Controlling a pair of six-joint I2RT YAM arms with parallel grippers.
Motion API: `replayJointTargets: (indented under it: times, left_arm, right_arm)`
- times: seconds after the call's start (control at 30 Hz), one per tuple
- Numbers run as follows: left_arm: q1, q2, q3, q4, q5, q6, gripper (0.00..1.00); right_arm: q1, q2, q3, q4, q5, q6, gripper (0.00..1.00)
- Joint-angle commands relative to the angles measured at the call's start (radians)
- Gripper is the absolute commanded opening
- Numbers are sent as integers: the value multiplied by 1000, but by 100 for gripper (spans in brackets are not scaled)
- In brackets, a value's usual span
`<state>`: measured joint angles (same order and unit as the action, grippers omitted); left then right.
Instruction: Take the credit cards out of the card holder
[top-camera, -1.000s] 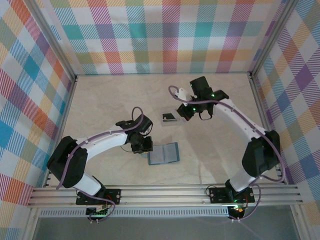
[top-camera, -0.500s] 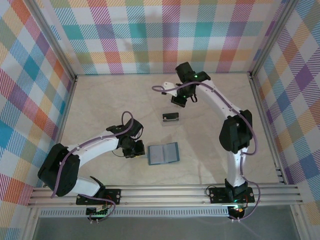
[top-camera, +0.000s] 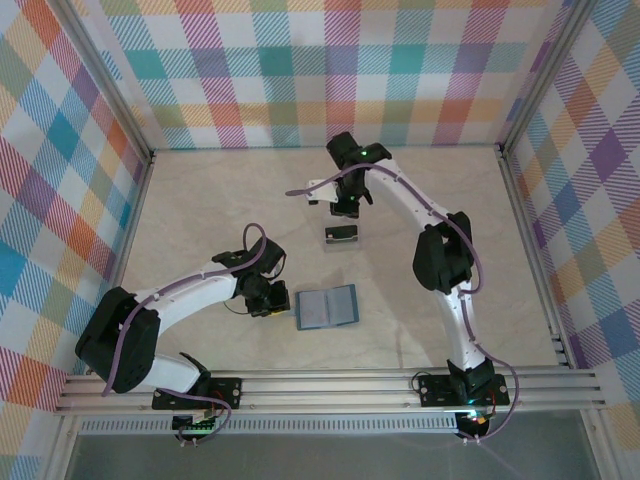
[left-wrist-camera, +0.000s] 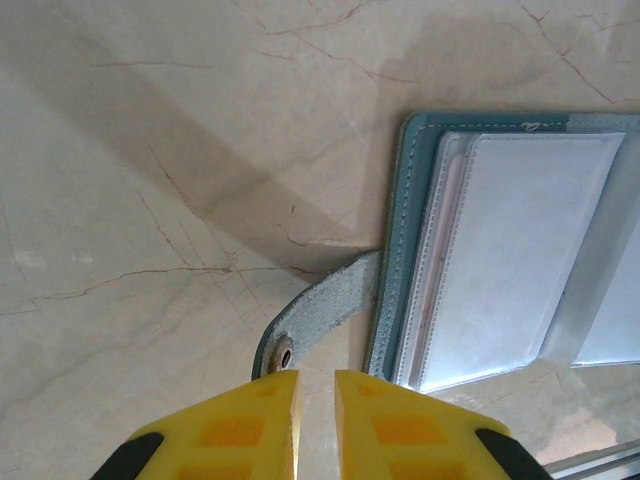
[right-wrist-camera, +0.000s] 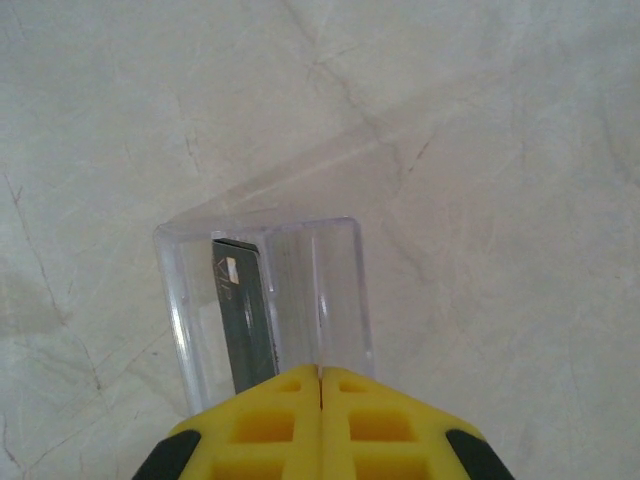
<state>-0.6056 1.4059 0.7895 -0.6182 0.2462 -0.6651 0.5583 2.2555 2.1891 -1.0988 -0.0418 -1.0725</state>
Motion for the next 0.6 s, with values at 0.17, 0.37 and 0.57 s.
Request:
replayJointTargets:
  times: [0.17, 0.37, 0.57]
  left_arm:
    - [14, 19, -3, 5, 24, 19, 17]
    - [14, 23, 1, -2, 27, 21, 17]
    - [15, 14, 9, -17, 18, 25, 17]
  right_arm:
    - [18, 59, 32, -77, 3, -71, 0]
    - [25, 91, 45, -91, -3, -88, 0]
    - [28, 89, 51, 71, 84, -52, 35]
